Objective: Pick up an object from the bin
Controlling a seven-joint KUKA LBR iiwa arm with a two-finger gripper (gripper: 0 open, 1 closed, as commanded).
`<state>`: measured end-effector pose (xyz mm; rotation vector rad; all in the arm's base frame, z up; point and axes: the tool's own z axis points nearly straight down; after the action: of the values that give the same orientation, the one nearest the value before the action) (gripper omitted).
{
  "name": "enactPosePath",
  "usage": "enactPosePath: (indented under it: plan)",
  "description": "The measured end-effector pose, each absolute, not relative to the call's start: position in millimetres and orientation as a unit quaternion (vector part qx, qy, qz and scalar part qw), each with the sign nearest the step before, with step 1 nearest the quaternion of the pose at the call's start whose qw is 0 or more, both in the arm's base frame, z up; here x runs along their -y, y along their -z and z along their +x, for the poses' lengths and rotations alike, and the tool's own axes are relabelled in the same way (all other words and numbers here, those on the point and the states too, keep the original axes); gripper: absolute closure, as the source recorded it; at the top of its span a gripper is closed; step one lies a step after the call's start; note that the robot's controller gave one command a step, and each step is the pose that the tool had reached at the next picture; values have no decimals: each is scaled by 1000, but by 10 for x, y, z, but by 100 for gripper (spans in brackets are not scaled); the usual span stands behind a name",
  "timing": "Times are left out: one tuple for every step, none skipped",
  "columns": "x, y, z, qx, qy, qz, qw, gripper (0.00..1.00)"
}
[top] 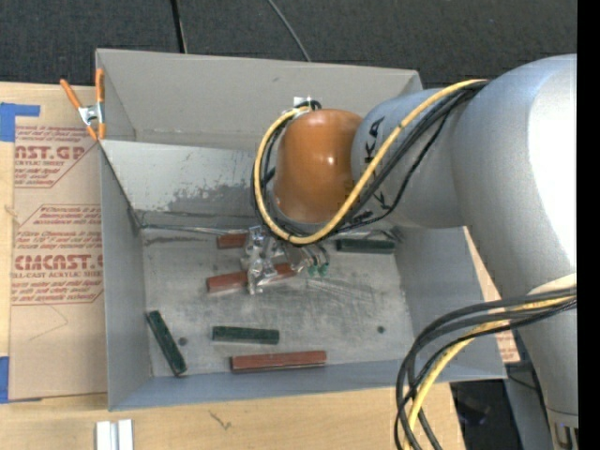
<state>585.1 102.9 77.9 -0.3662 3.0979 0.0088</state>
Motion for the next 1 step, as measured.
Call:
enactPosePath:
  plan:
    - [-1029,-779,5851,-993,-3,-117,11,100]
